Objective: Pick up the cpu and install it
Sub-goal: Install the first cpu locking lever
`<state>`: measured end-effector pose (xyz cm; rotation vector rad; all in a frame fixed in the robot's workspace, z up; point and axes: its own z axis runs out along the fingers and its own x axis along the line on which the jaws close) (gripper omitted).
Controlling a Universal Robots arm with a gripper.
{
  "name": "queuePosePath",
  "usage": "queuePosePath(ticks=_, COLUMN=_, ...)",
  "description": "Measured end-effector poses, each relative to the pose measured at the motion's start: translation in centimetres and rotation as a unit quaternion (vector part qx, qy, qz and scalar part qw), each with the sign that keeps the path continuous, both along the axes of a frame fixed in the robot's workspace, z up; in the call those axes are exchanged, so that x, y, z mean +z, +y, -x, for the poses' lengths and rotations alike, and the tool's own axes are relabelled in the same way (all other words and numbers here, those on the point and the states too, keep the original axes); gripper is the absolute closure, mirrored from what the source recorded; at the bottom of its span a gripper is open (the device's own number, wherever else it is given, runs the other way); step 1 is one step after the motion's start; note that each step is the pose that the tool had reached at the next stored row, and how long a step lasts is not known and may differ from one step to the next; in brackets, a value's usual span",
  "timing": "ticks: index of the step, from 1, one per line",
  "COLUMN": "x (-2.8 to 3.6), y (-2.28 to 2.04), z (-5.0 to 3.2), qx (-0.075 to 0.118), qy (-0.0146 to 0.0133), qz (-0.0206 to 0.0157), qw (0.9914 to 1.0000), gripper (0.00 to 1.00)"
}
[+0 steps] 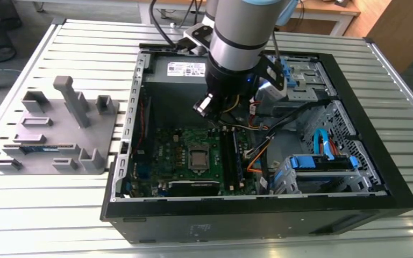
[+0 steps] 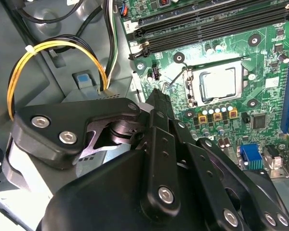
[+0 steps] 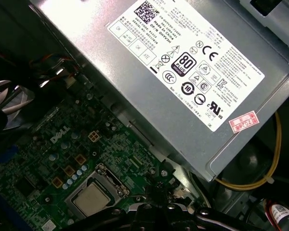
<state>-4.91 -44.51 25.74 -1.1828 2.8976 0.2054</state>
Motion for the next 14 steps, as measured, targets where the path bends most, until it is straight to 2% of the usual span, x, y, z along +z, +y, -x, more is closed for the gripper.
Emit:
queuePosePath(ticks=9, x=-0.18, y=0.02, z=0.07, qx=-0.001, qy=-0.0005, qz=-0.0004, qw=1.00000, gripper=0.89)
queuePosePath(ticks=11, x=-0.21, y=0.02, z=0.08, qx=-0.001, qy=-0.0004, qz=-0.0020, qw=1.00000, gripper=0.89)
queuePosePath(ticks=14, x=-0.22, y=0.03, z=0.08, qx=-0.001, qy=-0.0004, qz=-0.0064, qw=0.99998, gripper=0.89)
